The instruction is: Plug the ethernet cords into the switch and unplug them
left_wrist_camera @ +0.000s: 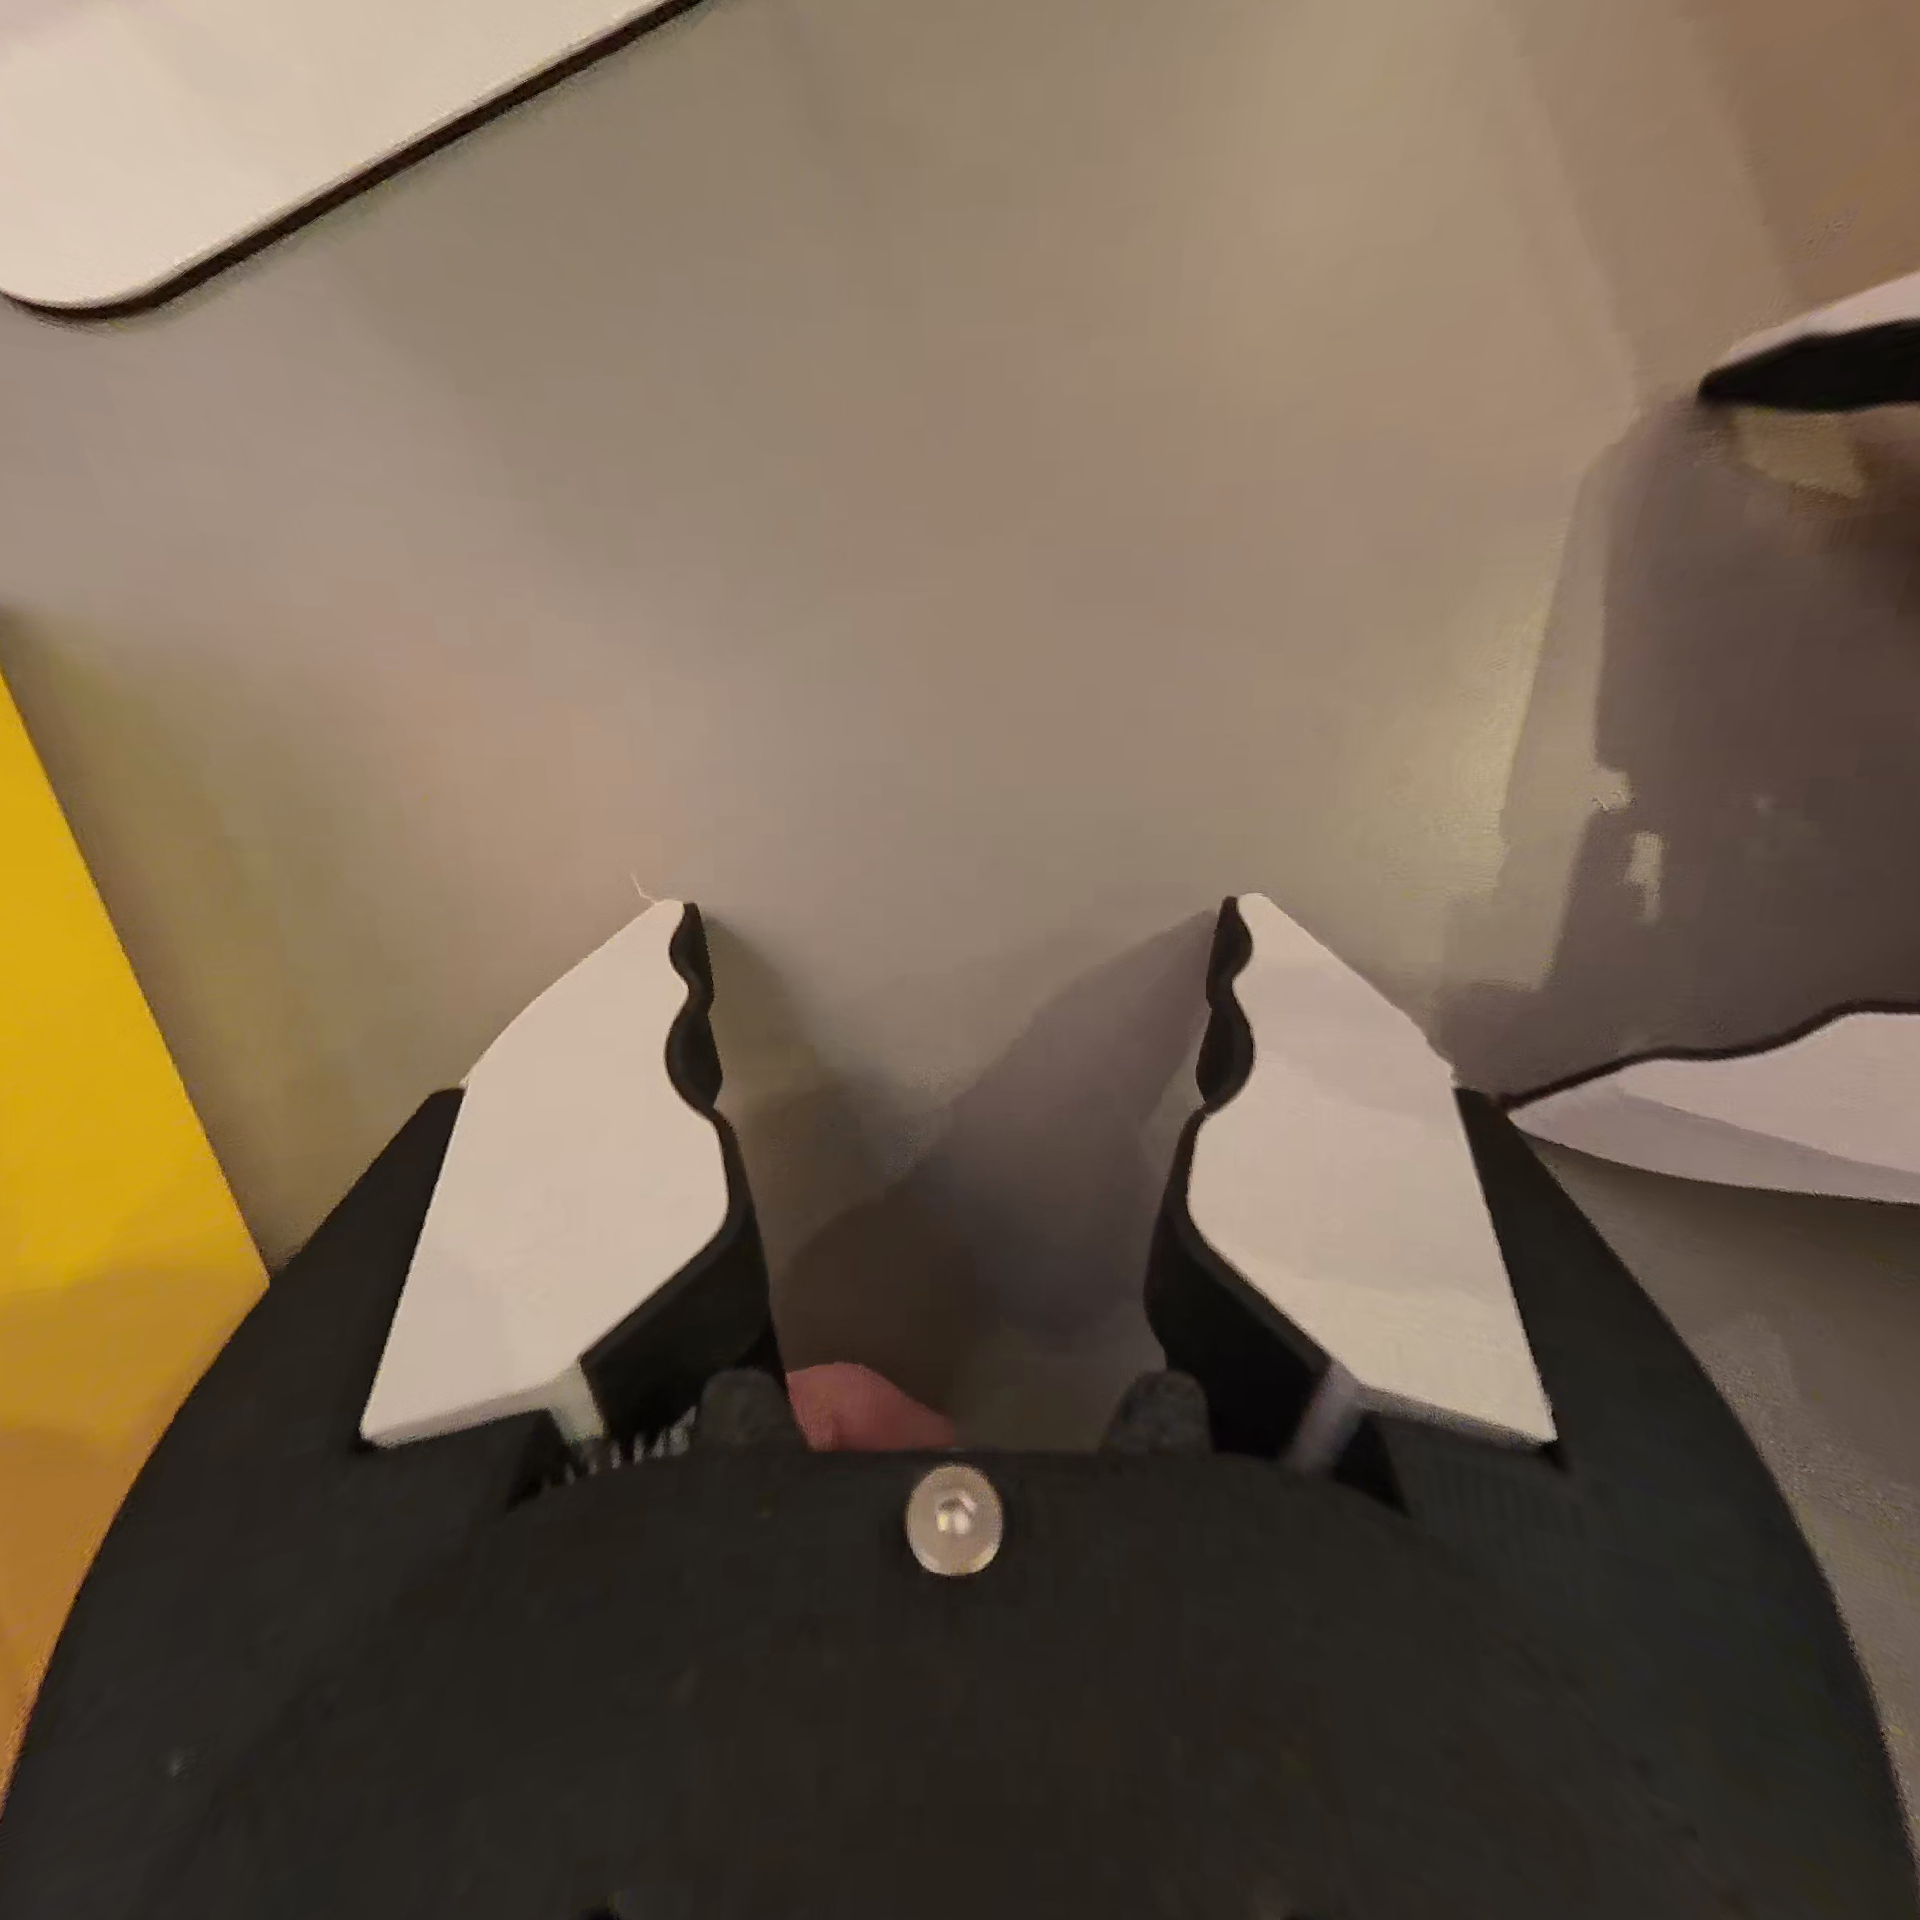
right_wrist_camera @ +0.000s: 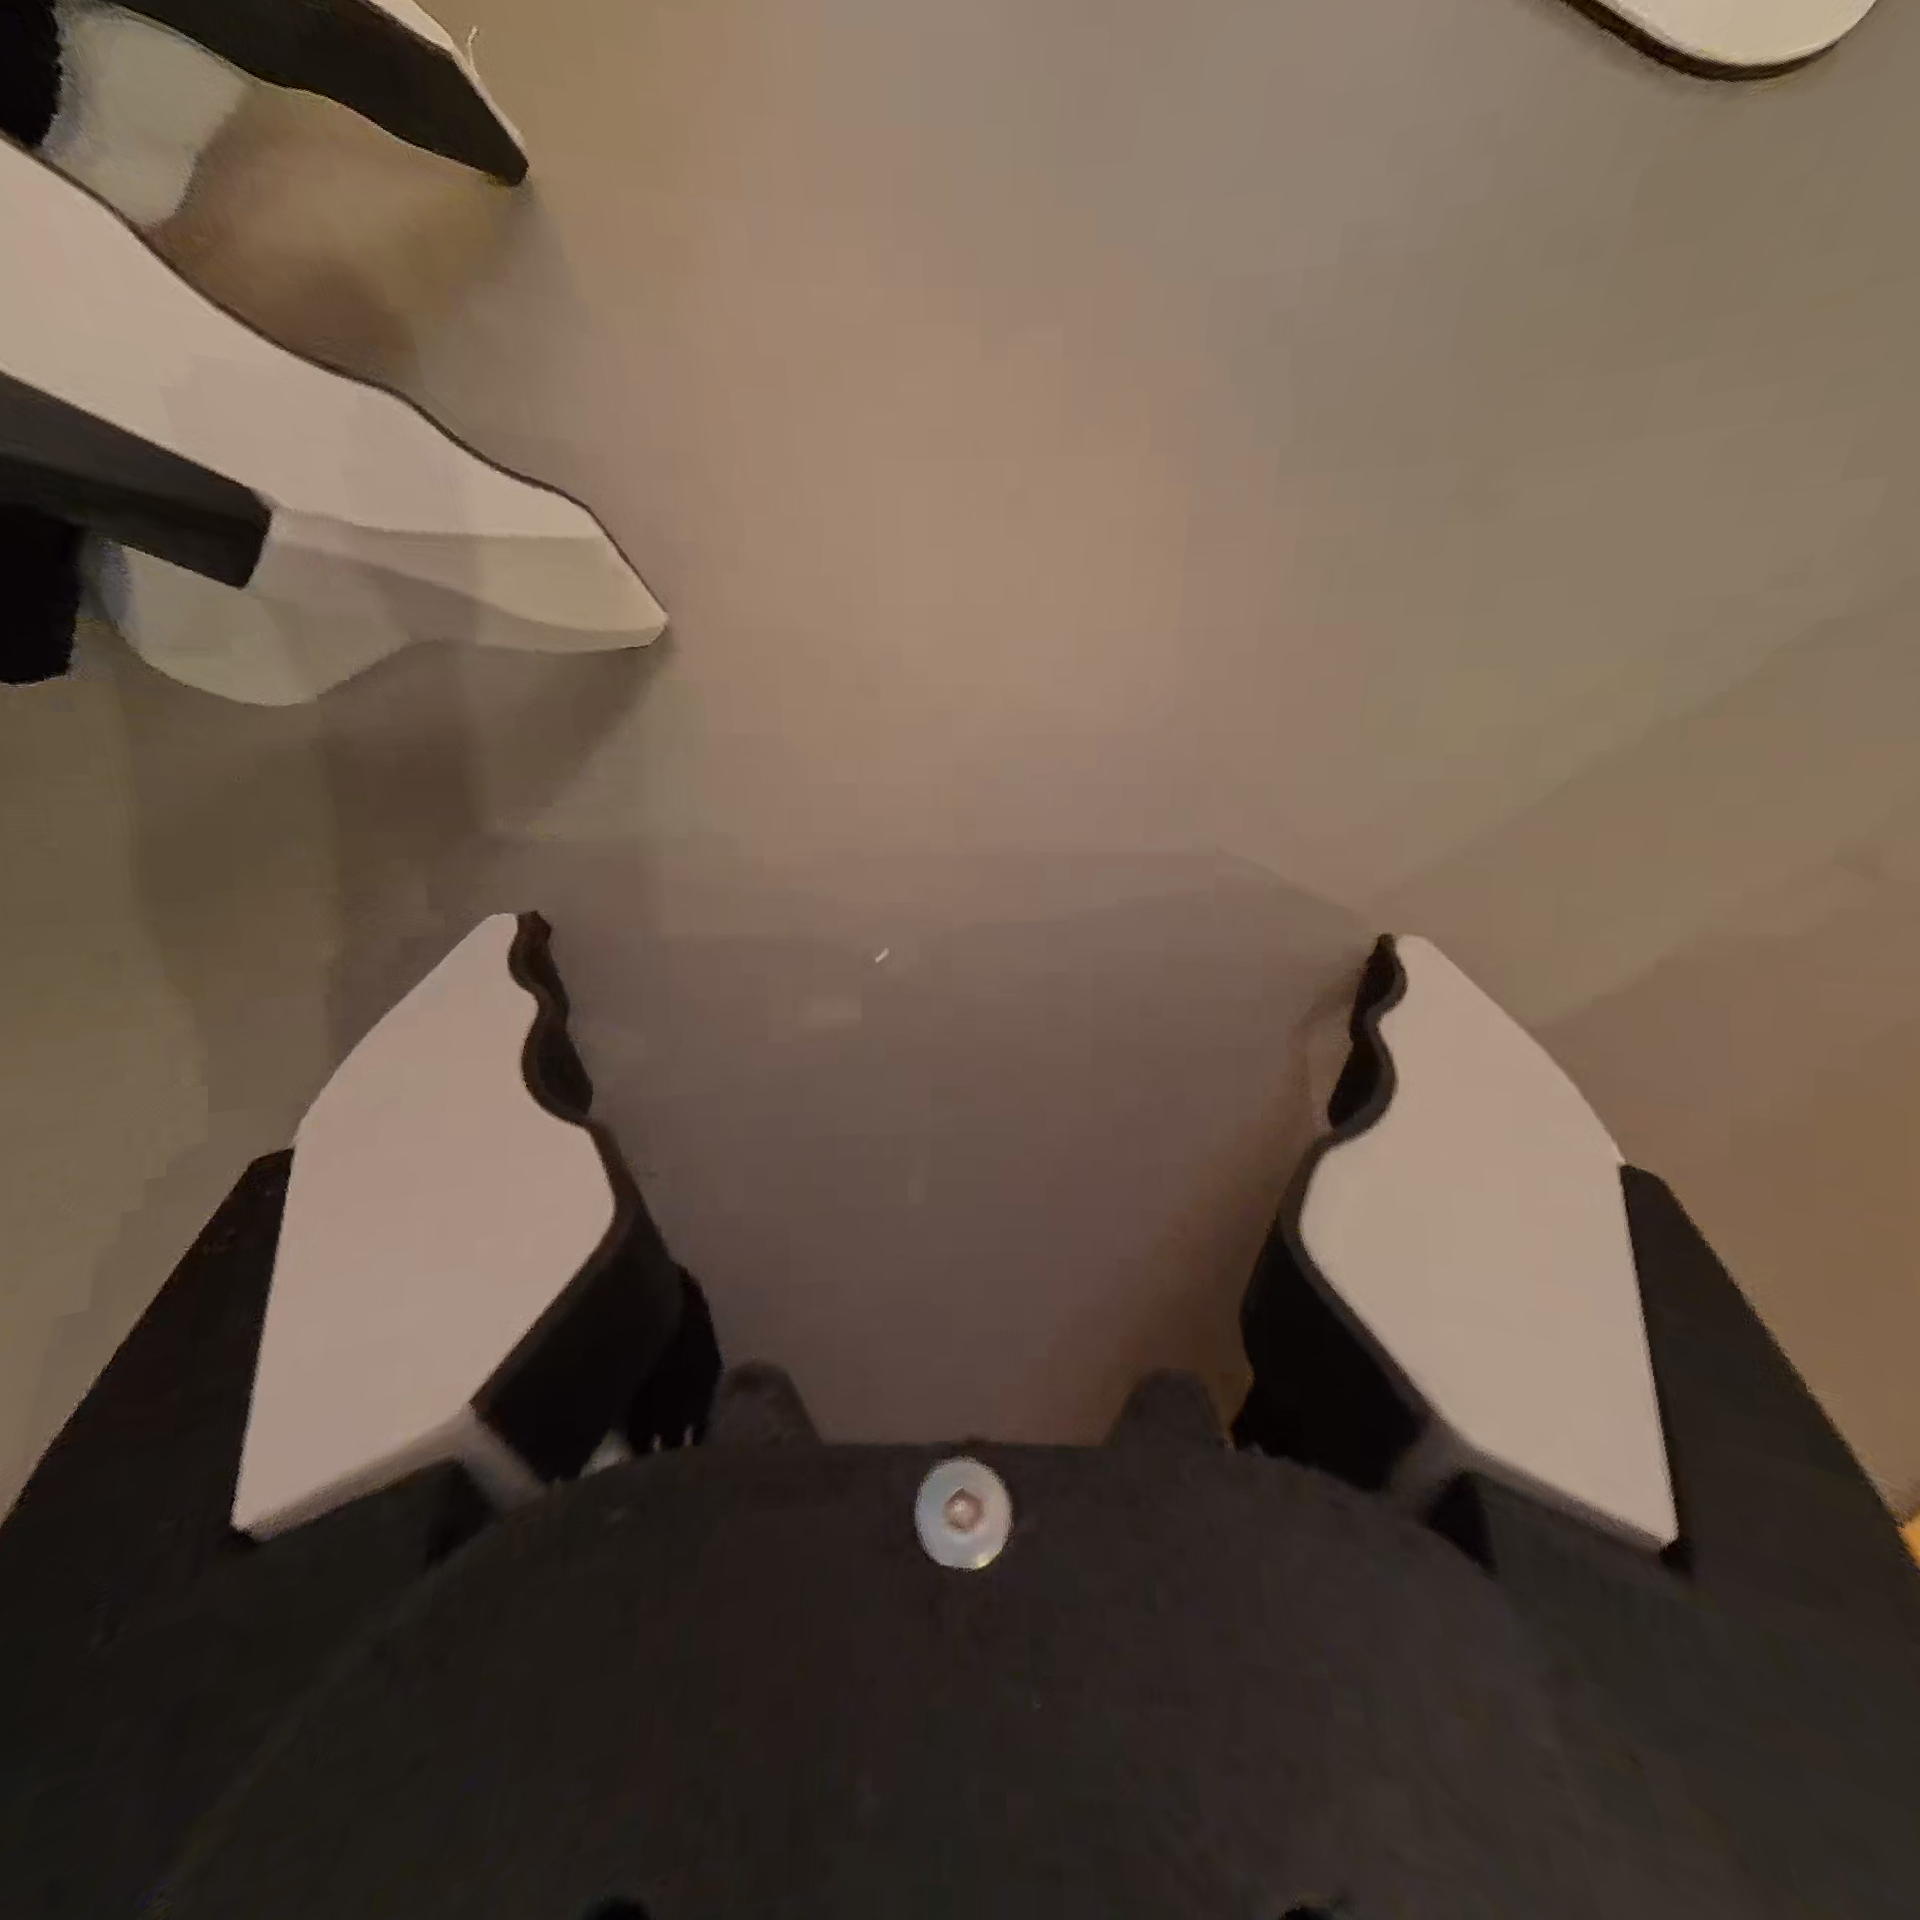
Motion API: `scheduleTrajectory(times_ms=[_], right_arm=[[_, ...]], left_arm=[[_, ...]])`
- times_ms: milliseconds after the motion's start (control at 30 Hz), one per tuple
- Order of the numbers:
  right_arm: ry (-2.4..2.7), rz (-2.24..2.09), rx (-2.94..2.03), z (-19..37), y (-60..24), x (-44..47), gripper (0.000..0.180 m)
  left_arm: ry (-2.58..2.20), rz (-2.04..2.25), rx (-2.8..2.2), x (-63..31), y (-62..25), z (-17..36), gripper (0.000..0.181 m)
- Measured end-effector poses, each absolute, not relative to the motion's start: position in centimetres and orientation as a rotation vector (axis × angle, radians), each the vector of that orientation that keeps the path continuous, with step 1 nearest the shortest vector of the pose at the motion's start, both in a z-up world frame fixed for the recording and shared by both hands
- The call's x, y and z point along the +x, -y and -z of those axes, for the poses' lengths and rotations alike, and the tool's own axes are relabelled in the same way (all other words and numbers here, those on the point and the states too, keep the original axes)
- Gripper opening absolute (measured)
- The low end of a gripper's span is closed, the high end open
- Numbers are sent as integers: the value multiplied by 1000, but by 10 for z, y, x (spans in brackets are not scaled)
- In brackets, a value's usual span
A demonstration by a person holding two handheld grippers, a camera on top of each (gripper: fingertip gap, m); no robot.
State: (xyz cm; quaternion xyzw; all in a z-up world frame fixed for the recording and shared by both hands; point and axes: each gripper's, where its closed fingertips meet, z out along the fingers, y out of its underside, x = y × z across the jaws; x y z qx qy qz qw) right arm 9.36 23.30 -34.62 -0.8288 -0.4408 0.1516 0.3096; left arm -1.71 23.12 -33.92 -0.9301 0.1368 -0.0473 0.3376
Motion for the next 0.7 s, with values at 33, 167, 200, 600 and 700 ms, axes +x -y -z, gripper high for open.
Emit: scheduleTrajectory(times_ms=[33,167,200,600,700], right_arm=[[1146,-387,-2204,347,-235,96,144],[1165,-380,-2231,347,-230,101,140],[1171,-371,-2232,347,-228,102,142],[1213,-422,-2177,347,-225,92,146],[1212,-421,-2178,347,-225,92,146]], left_arm=[[-362,119,-2422,-17,-231,339,90],[-366,137,-2414,-18,-233,339,92],[-370,136,-2413,-18,-233,339,92],[-388,150,-2400,-17,-231,340,93],[-403,159,-2395,-16,-230,340,95]])
